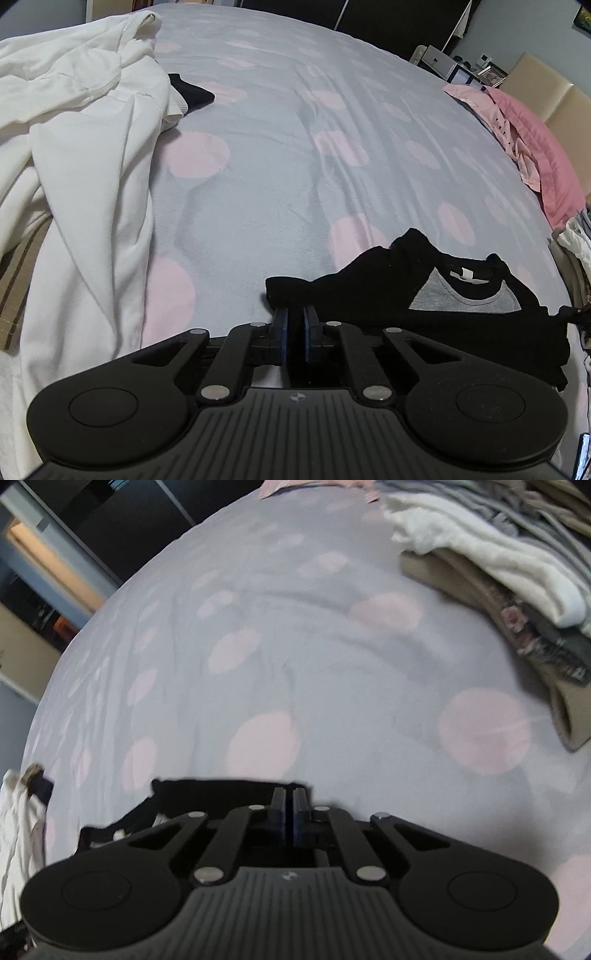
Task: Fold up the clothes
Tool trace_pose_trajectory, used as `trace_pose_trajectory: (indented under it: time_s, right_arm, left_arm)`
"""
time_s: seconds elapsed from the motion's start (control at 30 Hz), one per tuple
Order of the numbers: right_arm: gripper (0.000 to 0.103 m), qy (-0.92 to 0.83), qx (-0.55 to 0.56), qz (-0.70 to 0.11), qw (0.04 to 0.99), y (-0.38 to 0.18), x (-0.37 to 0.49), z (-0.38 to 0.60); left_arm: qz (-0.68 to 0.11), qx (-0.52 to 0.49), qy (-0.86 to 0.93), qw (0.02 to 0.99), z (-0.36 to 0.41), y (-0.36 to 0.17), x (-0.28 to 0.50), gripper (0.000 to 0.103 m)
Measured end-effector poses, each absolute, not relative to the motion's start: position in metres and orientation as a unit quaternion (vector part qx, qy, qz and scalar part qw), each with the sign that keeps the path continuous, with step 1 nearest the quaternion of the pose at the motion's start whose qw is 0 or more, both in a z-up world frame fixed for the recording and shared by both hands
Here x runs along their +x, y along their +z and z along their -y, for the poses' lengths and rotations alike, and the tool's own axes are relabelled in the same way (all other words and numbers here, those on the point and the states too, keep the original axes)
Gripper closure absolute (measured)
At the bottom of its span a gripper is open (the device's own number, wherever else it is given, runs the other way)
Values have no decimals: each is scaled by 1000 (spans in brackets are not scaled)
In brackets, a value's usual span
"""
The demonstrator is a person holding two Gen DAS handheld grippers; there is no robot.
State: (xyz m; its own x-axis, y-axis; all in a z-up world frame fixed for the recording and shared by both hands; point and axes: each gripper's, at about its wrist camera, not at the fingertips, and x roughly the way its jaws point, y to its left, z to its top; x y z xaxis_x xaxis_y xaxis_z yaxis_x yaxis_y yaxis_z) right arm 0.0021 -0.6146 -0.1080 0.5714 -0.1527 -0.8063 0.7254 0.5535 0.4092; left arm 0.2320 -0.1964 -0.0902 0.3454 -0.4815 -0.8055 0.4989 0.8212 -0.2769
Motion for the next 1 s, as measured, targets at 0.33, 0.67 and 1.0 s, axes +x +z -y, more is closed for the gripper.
trace_pose_trajectory:
  time_s: [0.33,0.67,1.0]
  right_arm:
    - [77,-267,383,-390,793,-102,-14,610]
    - [64,-178,307,-452,819,-95,-64,558]
    - [62,-102,239,-529,808,-103,-134,482]
  left_arm:
    - [-481,-1,-293,826,176,-70,220,79]
    - [-512,64,-324,793,146,-58,155,79]
    - [-558,99,-352,745,109,-70,64,76]
